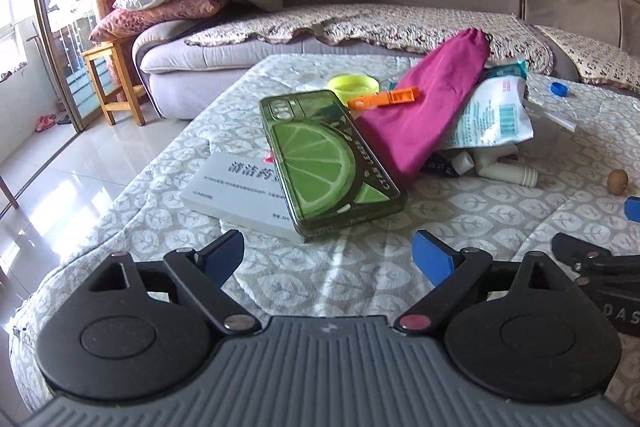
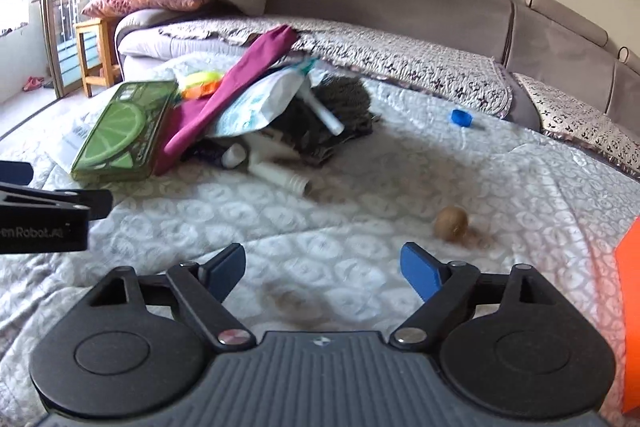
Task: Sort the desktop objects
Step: 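Move both grippers back toward the remaining items on the bed, then grasp the walnut with the right gripper while the left grasps the grey pipe fitting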
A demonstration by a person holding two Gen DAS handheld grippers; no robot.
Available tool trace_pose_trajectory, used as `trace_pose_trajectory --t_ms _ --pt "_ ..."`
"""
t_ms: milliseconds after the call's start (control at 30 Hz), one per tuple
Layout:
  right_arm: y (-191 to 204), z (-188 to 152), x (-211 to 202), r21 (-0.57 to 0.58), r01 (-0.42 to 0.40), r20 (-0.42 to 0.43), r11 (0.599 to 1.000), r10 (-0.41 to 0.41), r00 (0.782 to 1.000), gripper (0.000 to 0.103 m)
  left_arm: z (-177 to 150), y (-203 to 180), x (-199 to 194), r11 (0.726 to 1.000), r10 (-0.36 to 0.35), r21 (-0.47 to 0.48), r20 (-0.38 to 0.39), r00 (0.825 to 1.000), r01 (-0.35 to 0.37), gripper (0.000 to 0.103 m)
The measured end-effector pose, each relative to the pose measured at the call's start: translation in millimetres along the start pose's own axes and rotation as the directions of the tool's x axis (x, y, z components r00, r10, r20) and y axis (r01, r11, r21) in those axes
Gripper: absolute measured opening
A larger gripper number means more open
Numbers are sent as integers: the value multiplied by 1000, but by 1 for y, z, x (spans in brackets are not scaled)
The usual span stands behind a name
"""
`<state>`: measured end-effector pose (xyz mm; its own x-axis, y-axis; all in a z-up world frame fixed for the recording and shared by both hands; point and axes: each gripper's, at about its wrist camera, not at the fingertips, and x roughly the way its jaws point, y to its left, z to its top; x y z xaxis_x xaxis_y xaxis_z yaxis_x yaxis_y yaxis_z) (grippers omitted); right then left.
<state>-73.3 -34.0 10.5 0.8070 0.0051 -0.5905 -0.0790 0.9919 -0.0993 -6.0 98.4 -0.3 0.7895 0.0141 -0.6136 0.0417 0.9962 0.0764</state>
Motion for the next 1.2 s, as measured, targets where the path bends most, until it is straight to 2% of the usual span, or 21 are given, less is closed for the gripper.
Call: trace_pose_trajectory --t_ms 67,233,300,467,700,800,867,967,1067,1200 --pt "-5 1 0 -4 32 29 999 -32 999 85 -1 -1 1 1000 9 6 11 1000 -9 93" --pt "-27 1 5 -11 134 100 991 -133 986 83 -4 -3 0 1000 -20 1 2 1000 20 93" --pt "-39 2 14 17 154 86 988 -155 984 79 -4 -7 -1 1000 -27 12 15 1000 27 93" --pt "-55 2 35 55 133 20 990 -134 991 65 -2 -19 -1 999 -49 22 38 998 48 93" --pt "-63 0 39 88 93 0 992 -94 996 65 -2 -47 2 991 -129 45 41 991 127 92" --pt "-68 0 40 110 80 -10 991 -79 997 65 5 -62 10 983 -179 45 44 983 177 87" --pt "-71 -1 41 124 71 -14 990 -70 997 65 10 -72 19 975 -216 51 23 976 215 76" --pt "-76 -1 41 138 58 -17 989 -56 998 65 16 -82 31 970 -234 68 2 972 233 66" --pt "-80 -2 41 149 45 -20 988 -42 999 65 20 -89 41 965 -249 80 0 968 248 62" --pt "-82 -3 41 156 31 -21 987 -28 999 65 24 -92 48 961 -265 79 7 964 263 62"
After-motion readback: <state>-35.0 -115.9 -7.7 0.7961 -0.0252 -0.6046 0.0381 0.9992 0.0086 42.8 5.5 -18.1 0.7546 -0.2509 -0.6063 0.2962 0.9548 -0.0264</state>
